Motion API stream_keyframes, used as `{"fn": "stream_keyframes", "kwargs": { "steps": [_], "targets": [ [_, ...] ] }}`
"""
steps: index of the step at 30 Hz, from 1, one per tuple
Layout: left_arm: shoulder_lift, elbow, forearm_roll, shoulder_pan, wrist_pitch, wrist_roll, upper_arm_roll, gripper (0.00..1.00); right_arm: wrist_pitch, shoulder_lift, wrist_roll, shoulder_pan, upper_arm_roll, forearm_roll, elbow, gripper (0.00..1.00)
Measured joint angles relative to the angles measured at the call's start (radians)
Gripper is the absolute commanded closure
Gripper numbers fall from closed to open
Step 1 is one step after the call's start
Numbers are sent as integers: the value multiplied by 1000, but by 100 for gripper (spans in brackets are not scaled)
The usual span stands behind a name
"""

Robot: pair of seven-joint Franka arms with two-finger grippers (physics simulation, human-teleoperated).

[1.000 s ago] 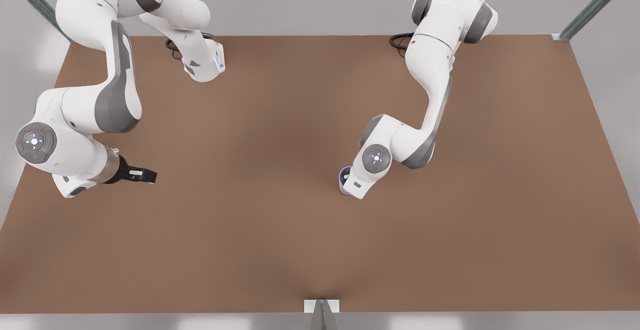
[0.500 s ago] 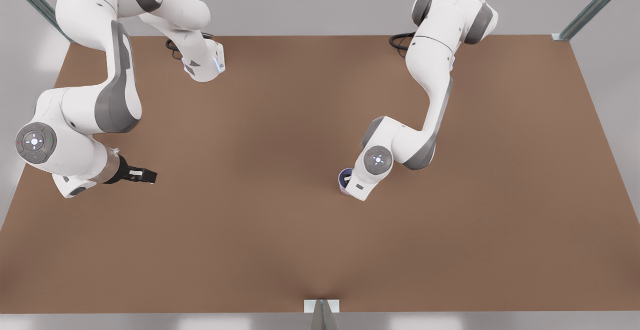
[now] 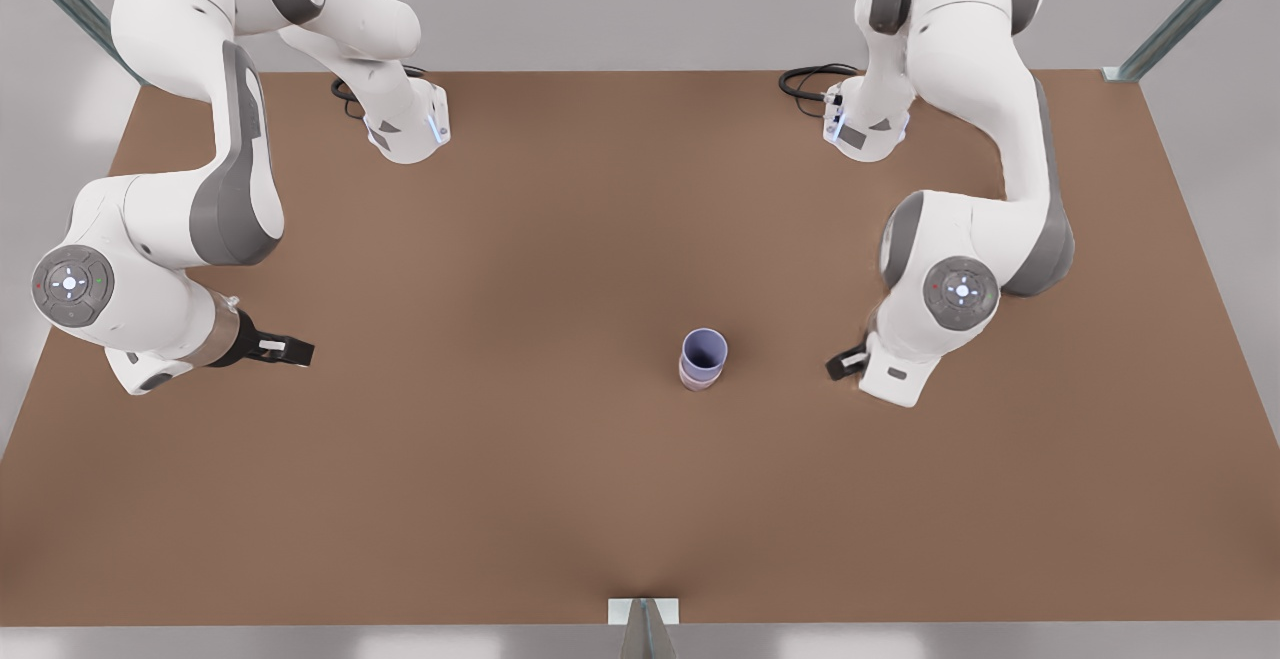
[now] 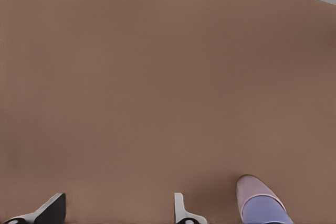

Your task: Stack the cups, with the pink cup at the bottom and the purple cup at the top

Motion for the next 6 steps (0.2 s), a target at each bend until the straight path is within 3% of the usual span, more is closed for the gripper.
{"fn": "stream_keyframes", "kwargs": {
  "steps": [3, 6],
  "targets": [
    [-105, -44, 74, 208, -48, 100, -214, 0, 0, 0, 0, 0, 0, 1, 0, 0],
    [-135, -64, 123, 263, -72, 184, -274, 0, 0, 0, 0, 0, 0, 1, 0, 0]
  ]
}}
